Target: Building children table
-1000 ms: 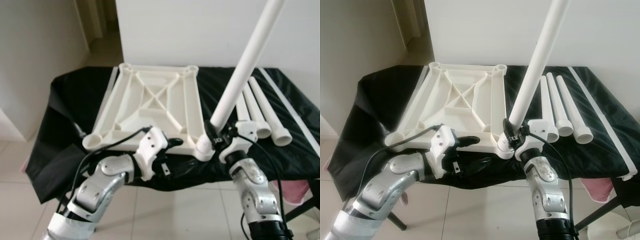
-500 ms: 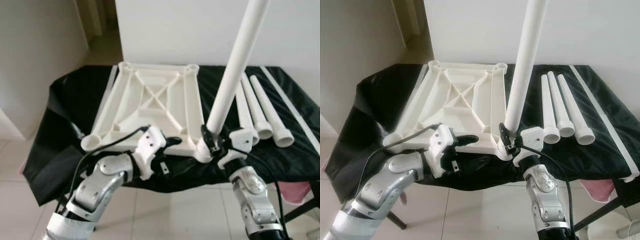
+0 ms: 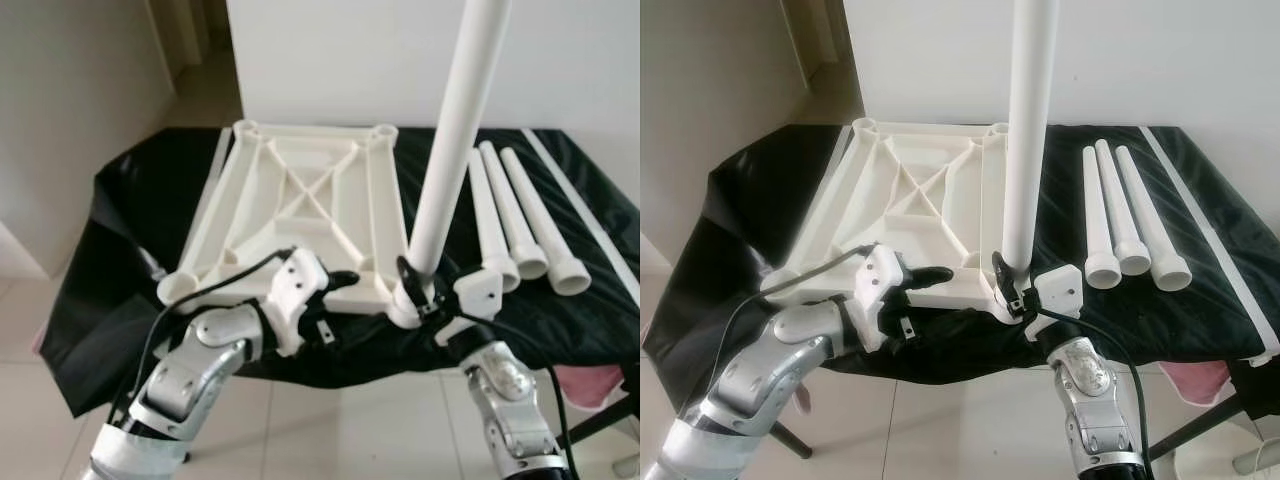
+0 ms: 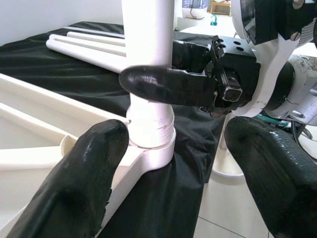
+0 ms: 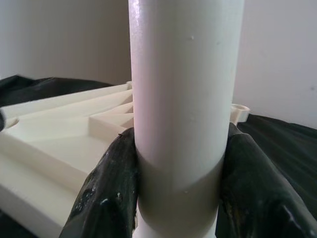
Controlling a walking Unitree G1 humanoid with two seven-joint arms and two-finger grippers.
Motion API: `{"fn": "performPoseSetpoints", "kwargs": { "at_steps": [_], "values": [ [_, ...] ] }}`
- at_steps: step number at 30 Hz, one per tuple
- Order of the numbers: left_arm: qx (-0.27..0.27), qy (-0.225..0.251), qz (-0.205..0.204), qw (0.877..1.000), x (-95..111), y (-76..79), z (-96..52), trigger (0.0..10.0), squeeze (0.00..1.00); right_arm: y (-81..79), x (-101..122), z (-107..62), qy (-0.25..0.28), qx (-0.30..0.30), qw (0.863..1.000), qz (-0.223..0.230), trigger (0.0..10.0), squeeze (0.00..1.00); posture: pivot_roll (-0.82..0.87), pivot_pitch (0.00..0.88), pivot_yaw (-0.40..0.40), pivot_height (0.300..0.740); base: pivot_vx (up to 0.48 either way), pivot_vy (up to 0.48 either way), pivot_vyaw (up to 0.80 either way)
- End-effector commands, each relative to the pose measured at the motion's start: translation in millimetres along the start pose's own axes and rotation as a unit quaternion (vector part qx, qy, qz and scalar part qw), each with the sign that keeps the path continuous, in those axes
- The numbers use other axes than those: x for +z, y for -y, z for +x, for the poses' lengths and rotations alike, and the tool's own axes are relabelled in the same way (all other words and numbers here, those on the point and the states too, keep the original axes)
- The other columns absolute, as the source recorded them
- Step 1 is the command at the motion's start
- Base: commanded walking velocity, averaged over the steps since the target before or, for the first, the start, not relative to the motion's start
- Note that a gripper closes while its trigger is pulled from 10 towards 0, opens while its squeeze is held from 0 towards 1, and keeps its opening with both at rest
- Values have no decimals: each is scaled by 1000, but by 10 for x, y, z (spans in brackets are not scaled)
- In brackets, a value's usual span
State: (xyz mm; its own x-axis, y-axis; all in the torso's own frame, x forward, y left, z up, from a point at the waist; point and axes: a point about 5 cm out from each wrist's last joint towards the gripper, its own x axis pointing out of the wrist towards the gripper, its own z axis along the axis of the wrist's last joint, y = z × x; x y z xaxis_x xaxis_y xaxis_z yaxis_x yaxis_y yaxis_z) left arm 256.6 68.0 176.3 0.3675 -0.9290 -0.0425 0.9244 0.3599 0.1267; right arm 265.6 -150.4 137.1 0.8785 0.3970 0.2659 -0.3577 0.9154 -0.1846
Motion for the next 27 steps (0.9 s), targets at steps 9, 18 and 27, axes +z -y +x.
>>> {"fn": "performPoseSetpoints", "kwargs": {
  "at_steps": [9, 18, 27],
  "values": [
    [-8, 3, -2, 1000, 40, 4, -4, 10000, 0, 96, -126, -52, -40, 55, 998, 19, 10000, 0, -58, 33, 20, 740, 0, 0, 0],
    [-9, 4, -1, 1000, 62, -15, -1, 10000, 0, 172, -157, -66, -53, 130, 990, -12, 10000, 0, -59, 32, 39, 740, 0, 0, 0],
    [-10, 2, 1, 1000, 81, -17, -11, 10000, 0, 249, -257, -31, -78, 175, 981, 44, 10000, 0, -43, 35, 45, 740, 0, 0, 0]
  ]
}}
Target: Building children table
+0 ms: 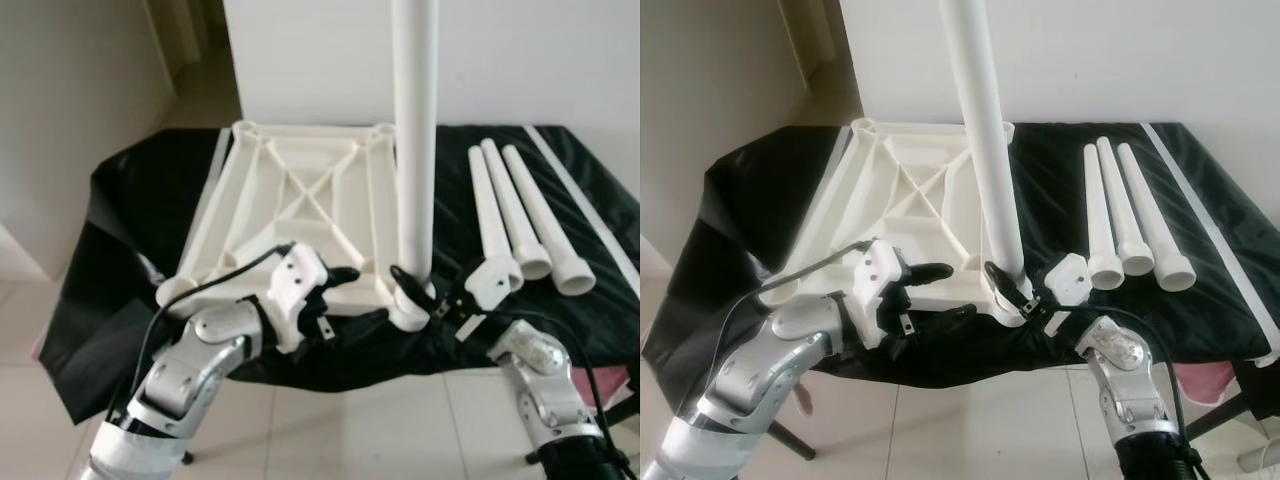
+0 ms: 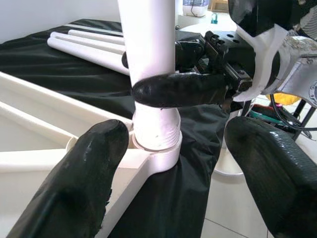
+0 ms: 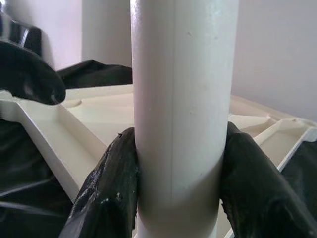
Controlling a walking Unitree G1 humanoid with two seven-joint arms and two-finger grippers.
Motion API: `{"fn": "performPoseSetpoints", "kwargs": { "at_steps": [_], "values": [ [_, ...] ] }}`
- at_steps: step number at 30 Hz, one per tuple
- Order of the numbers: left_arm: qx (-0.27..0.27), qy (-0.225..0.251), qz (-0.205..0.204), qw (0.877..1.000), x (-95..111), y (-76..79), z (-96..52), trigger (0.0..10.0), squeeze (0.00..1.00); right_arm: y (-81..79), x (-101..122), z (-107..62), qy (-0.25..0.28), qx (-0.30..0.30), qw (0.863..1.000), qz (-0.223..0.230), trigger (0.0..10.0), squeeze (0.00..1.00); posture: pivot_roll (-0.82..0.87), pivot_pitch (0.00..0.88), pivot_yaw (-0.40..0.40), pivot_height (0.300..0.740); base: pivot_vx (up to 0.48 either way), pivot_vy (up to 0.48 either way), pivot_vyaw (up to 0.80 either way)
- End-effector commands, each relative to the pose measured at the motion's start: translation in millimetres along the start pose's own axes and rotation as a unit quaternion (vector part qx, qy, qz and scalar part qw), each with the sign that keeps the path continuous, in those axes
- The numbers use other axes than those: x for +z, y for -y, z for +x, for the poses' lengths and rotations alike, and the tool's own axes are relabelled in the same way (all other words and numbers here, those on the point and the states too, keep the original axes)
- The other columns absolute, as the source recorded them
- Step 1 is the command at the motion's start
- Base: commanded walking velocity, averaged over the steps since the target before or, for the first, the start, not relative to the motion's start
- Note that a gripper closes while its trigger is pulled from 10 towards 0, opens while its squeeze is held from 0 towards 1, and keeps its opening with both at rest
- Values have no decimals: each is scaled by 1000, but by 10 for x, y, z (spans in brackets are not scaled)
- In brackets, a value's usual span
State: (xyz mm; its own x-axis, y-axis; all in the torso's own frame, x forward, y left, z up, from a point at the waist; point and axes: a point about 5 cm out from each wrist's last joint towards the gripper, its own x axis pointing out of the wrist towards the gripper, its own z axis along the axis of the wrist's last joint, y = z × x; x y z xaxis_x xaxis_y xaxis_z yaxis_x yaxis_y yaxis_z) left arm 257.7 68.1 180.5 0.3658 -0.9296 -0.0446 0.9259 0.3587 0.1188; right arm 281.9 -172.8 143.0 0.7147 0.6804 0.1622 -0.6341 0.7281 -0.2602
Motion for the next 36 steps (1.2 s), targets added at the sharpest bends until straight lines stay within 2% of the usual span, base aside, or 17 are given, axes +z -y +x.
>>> {"fn": "performPoseSetpoints", "kwargs": {
  "at_steps": [1, 5, 11, 18, 27, 32, 36],
  "values": [
    [-9, 3, 5, 1000, 42, 0, -15, 10000, 0, -32, -265, -86, -55, -2, 996, 68, 10000, 0, -41, 35, 45, 740, 0, 0, 0],
    [-8, 3, 4, 1000, 44, 4, -20, 10000, 0, -2, -296, -95, -52, -5, 994, 97, 10000, 0, -41, 36, 46, 740, 0, 0, 0],
    [-8, 3, 4, 1000, 49, 6, -26, 10000, 0, 33, -345, -108, -55, -16, 992, 112, 10000, 0, -39, 38, 46, 740, 0, 0, 0],
    [-6, 3, 2, 1000, 53, 3, -32, 10000, 0, 65, -440, -124, -75, -56, 983, 155, 10000, 0, -40, 41, 45, 740, 0, 0, 0],
    [-5, 3, 1, 1000, 53, 10, -40, 10000, 0, 52, -426, -132, -59, -93, 986, 129, 10000, 0, -34, 43, 37, 740, 0, 0, 0],
    [0, 2, 0, 1000, 52, 21, -58, 10000, 0, -86, -383, -122, -36, -160, 980, 108, 10000, 0, -30, 49, 32, 740, 0, 0, 0],
    [0, 1, -1, 1000, 51, 24, -61, 10000, 0, -111, -394, -128, -39, -178, 977, 111, 10000, 0, -30, 49, 32, 740, 0, 0, 0]
  ]
}}
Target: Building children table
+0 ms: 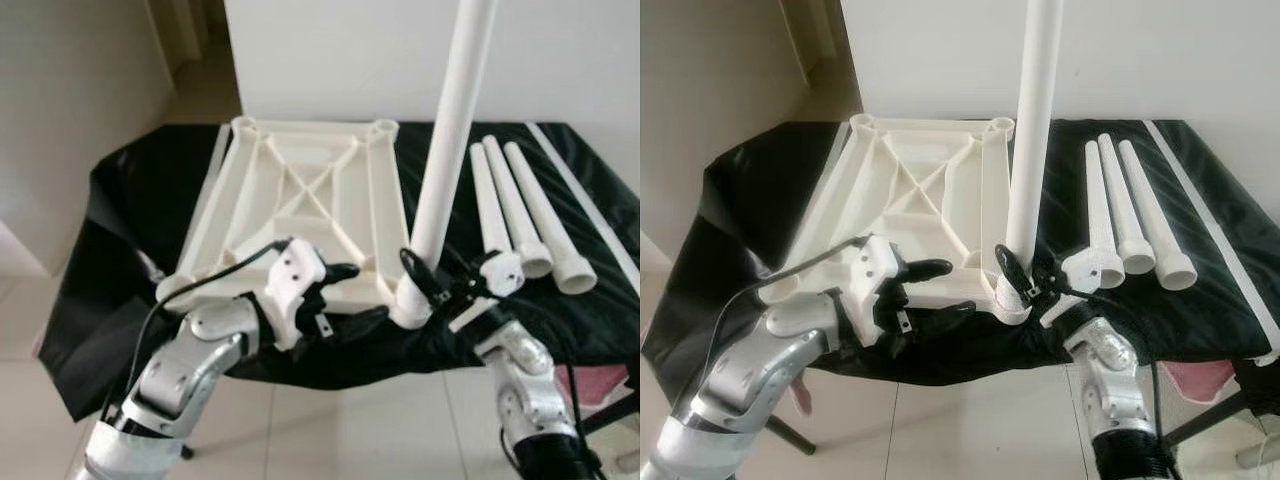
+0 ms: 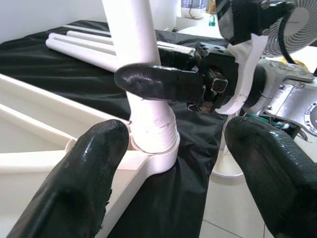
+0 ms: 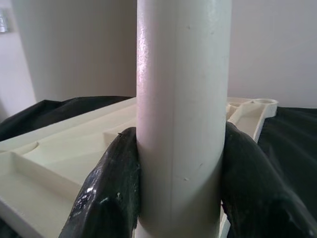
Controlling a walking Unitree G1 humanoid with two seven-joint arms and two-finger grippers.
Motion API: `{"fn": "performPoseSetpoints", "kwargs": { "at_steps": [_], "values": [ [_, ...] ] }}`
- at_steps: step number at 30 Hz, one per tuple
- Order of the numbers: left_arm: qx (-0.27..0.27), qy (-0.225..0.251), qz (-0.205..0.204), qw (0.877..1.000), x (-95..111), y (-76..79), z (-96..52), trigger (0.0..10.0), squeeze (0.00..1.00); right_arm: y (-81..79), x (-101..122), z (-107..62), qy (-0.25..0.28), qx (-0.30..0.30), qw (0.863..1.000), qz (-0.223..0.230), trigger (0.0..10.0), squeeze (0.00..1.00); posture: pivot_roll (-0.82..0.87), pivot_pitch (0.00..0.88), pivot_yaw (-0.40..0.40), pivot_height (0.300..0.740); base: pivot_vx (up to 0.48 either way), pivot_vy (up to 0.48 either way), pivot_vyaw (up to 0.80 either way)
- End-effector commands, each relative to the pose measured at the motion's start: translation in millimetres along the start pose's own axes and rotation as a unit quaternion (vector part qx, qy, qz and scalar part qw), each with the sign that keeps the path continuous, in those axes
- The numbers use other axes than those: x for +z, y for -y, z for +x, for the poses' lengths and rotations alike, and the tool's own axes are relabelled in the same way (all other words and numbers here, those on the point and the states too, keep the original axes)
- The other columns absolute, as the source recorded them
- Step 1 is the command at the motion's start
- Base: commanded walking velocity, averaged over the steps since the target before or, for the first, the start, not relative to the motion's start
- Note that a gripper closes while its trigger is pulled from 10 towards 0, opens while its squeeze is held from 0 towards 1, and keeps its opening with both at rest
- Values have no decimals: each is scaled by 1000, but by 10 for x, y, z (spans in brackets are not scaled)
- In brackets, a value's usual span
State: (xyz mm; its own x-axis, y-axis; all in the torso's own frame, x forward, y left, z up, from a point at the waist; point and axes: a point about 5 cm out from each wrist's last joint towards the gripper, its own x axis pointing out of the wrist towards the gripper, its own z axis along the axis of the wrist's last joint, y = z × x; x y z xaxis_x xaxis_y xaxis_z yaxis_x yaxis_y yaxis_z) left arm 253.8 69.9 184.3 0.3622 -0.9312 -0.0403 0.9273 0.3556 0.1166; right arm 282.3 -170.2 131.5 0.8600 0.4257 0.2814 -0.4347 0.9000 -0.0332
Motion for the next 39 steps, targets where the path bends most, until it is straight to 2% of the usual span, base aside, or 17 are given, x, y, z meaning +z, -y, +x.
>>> {"fn": "performPoseSetpoints", "kwargs": {
  "at_steps": [1, 6, 9, 13, 17, 21, 22, 25, 26, 30, 31, 32, 33, 34, 35, 37, 39],
  "values": [
    [1, -1, -2, 1000, 9, 3, -29, 10000, 0, -13, -288, -171, -76, -45, 996, 20, 10000, 0, -34, 52, 33, 740, 0, 0, 0],
    [0, -1, -3, 1000, 7, 9, -27, 10000, 0, -82, -292, -187, -69, -70, 995, 1, 10000, 0, -39, 50, 33, 740, 0, 0, 0],
    [-2, 0, -4, 1000, 11, 10, -17, 10000, 0, -116, -300, -215, -59, -119, 991, -22, 10000, 0, -39, 49, 33, 740, 0, 0, 0],
    [-4, 1, -4, 1000, 6, 17, -8, 10000, 0, -126, -319, -232, -57, -146, 988, -15, 10000, 0, -41, 35, 27, 740, 0, 0, 0],
    [-4, 1, -4, 1000, 6, 18, -5, 10000, 0, -165, -315, -226, -52, -145, 988, -6, 10000, 0, -40, 32, 26, 740, 0, 0, 0],
    [-3, 1, -3, 1000, 9, 16, -6, 10000, 0, -244, -287, -208, -40, -120, 992, 6, 10000, 0, -38, 28, 25, 740, 0, 0, 0],
    [-3, 1, -3, 1000, 11, 16, -8, 10000, 0, -296, -274, -202, -36, -99, 994, 23, 10000, 0, -37, 27, 25, 740, 0, 0, 0],
    [-3, 1, -3, 1000, 13, 17, -10, 10000, 0, -326, -263, -199, -34, -86, 995, 37, 10000, 0, -37, 27, 25, 740, 0, 0, 0],
    [-3, 1, -3, 1000, 13, 19, -12, 10000, 0, -322, -251, -191, -34, -85, 994, 56, 10000, 0, -37, 27, 26, 740, 0, 0, 0],
    [-3, 0, -3, 1000, 13, 21, -15, 10000, 0, -289, -247, -171, -45, -88, 993, 69, 10000, 0, -37, 28, 27, 740, 0, 0, 0],
    [-4, 0, -4, 1000, 13, 22, -15, 10000, 0, -239, -244, -126, -75, -61, 994, 42, 10000, 0, -41, 32, 32, 740, 0, 0, 0],
    [-4, 0, -4, 1000, 13, 22, -15, 10000, 0, -239, -244, -126, -75, -61, 994, 42, 10000, 0, -41, 32, 32, 740, 0, 0, 0],
    [-4, 0, -4, 1000, 13, 24, -14, 10000, 0, -199, -216, -89, -87, -35, 996, 13, 10000, 0, -43, 34, 33, 740, 0, 0, 0],
    [-4, 0, -4, 1000, 13, 24, -14, 10000, 0, -199, -216, -89, -87, -35, 996, 13, 10000, 0, -43, 34, 33, 740, 0, 0, 0],
    [-5, 0, -5, 1000, 13, 25, -9, 10000, 0, -174, -162, -56, -90, 11, 996, -28, 10000, 0, -44, 38, 35, 740, 0, 0, 0],
    [-5, -1, -5, 1000, 13, 22, -8, 10000, 0, -187, -112, -56, -78, 44, 995, -39, 10000, 0, -43, 40, 34, 740, 0, 0, 0],
    [-4, -1, -5, 1000, 12, 21, -10, 10000, 0, -194, -92, -55, -73, 51, 995, -40, 10000, 0, -42, 42, 34, 740, 0, 0, 0]
  ]
}}
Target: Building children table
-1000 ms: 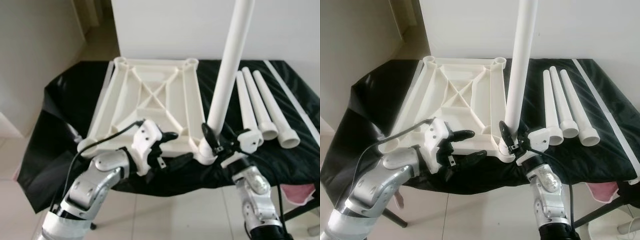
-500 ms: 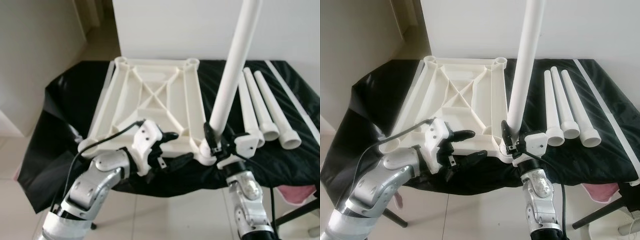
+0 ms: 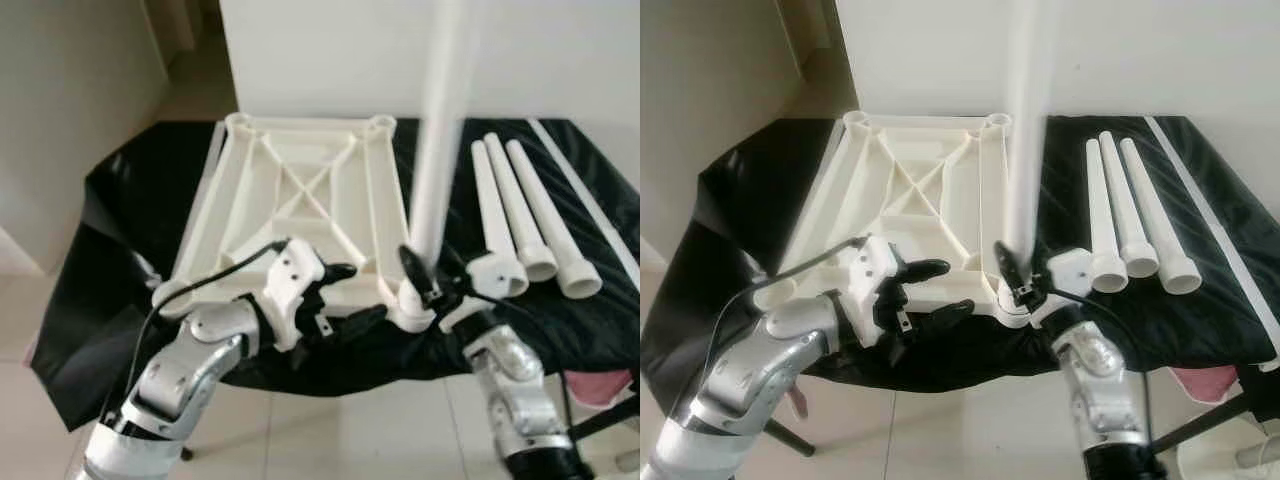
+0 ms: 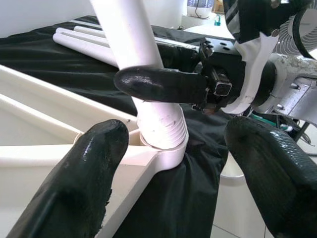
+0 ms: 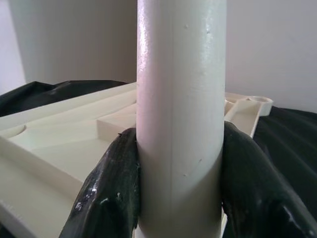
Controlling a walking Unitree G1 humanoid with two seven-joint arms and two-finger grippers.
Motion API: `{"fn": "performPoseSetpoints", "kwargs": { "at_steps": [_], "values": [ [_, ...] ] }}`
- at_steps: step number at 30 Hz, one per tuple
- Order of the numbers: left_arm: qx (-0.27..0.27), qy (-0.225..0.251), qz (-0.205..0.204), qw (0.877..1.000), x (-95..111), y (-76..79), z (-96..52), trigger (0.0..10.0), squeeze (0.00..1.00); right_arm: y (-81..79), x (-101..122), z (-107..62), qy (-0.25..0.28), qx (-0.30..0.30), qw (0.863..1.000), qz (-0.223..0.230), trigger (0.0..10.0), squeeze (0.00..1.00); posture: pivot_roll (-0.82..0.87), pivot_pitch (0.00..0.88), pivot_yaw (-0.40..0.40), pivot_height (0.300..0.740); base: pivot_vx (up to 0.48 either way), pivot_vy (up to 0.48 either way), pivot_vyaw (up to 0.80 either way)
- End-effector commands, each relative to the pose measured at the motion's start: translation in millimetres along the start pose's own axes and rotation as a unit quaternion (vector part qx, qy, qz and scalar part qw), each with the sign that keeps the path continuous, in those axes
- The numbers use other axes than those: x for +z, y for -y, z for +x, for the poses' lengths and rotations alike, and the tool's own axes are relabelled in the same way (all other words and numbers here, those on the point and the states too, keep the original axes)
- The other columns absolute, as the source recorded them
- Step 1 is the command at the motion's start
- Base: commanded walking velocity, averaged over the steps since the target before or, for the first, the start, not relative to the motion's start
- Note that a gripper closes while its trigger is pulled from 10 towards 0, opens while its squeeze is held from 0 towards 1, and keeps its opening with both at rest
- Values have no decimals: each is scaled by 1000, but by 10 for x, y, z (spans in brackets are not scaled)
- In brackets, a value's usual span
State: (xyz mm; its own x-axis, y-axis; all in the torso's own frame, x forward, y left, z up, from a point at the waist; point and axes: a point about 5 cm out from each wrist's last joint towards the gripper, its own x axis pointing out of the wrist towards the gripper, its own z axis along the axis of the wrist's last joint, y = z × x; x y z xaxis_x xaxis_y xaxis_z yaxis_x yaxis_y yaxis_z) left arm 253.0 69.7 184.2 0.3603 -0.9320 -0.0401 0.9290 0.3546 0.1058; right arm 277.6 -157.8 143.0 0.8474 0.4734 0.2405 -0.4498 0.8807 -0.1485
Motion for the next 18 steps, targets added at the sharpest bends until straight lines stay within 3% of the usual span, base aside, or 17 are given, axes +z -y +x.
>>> {"fn": "performPoseSetpoints", "kwargs": {
  "at_steps": [1, 5, 11, 15, 18],
  "values": [
    [-3, -1, 1, 1000, 13, 11, -11, 10000, 0, -96, -181, -88, -49, 34, 998, 13, 10000, 0, -42, 42, 34, 740, 0, 0, 0],
    [1, -1, 0, 1000, 14, 7, -25, 10000, 0, -93, -146, -124, -30, 38, 999, -22, 10000, 0, -35, 48, 30, 740, 0, 0, 0],
    [6, -2, 0, 1000, 12, 4, -36, 10000, 0, -111, -180, -219, -24, 14, 999, -26, 10000, 0, -31, 53, 28, 740, 0, 0, 0],
    [9, -2, -1, 1000, 12, -9, -43, 10000, 0, -88, -181, -325, 6, -64, 995, -73, 10000, 0, -33, 58, 34, 740, 0, 0, 0],
    [8, -1, -1, 1000, 15, -11, -38, 10000, 0, -110, -208, -359, 11, -98, 994, -44, 10000, 0, -38, 58, 39, 740, 0, 0, 0]
  ]
}}
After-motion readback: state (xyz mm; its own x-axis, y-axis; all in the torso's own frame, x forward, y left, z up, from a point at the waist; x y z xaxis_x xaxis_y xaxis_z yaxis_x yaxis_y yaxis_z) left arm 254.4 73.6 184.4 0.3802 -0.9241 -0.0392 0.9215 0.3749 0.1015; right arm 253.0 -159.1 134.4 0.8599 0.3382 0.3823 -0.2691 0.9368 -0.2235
